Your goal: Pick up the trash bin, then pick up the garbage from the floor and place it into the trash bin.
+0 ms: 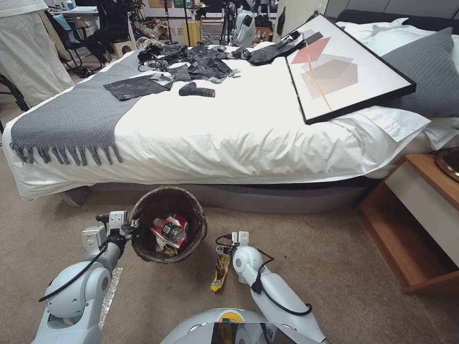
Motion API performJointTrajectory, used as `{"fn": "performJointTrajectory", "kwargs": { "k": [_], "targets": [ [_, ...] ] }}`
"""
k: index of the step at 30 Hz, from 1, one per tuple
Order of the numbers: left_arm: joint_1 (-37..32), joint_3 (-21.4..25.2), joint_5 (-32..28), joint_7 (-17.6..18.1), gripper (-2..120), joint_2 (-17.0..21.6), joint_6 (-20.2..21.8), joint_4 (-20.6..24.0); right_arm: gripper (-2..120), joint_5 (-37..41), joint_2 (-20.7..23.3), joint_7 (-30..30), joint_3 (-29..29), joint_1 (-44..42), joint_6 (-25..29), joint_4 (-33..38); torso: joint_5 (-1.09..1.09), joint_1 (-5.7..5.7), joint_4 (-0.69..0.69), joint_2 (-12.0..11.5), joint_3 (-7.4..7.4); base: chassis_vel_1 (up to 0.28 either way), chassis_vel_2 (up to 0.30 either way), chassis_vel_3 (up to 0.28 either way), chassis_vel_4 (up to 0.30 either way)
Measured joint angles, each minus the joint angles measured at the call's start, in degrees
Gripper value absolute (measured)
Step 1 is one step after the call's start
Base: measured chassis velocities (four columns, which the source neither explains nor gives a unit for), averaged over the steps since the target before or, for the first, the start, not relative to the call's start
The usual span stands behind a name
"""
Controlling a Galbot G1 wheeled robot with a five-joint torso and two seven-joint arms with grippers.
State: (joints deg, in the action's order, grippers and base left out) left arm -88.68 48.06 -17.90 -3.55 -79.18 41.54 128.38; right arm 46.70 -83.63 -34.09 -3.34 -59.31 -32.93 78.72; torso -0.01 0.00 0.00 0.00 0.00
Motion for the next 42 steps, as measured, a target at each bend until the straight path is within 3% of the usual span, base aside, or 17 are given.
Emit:
{"fn": "performJointTrajectory", "kwargs": {
  "k": [15, 18, 19, 21, 42],
  "targets": [
    [0.4, 0.0, 0.2, -0.3, 0, 0.0, -0.2, -0.5, 99, -2.1, -1.1, -0.9, 0.9, -1.2, 0.2, -2.7, 0.01, 0.00, 0.00, 0.0, 0.00, 0.000, 0.000, 0.000, 0.000],
    [0.4, 0.0, 0.2, -0.3, 0, 0.0, -0.2, -0.5, 90, -2.0, -1.0, -1.2, 1.2, -1.2, -0.2, -2.9, 0.00, 0.00, -0.01, 0.0, 0.00, 0.000, 0.000, 0.000, 0.000],
    [0.4, 0.0, 0.2, -0.4, 0, -0.1, -0.2, -0.5, 78, -1.9, -1.0, -1.3, 1.3, -1.0, -0.5, -3.2, -0.05, 0.00, -0.04, 0.0, -0.01, 0.000, 0.000, 0.000, 0.000],
    [0.4, -0.1, 0.2, -0.4, 0, 0.0, -0.2, -0.4, 72, -1.9, -0.9, -1.1, 1.3, -0.9, -0.8, -3.9, -0.05, -0.01, -0.05, 0.0, -0.01, 0.000, 0.000, 0.000, 0.000],
    [0.8, -0.4, 0.4, -1.0, 0, 0.2, -0.3, -0.4, 26, -3.0, -1.4, -1.3, 0.7, -0.4, -0.5, -5.2, 0.02, 0.00, 0.01, 0.0, 0.00, 0.000, 0.000, 0.000, 0.000]
  ]
}}
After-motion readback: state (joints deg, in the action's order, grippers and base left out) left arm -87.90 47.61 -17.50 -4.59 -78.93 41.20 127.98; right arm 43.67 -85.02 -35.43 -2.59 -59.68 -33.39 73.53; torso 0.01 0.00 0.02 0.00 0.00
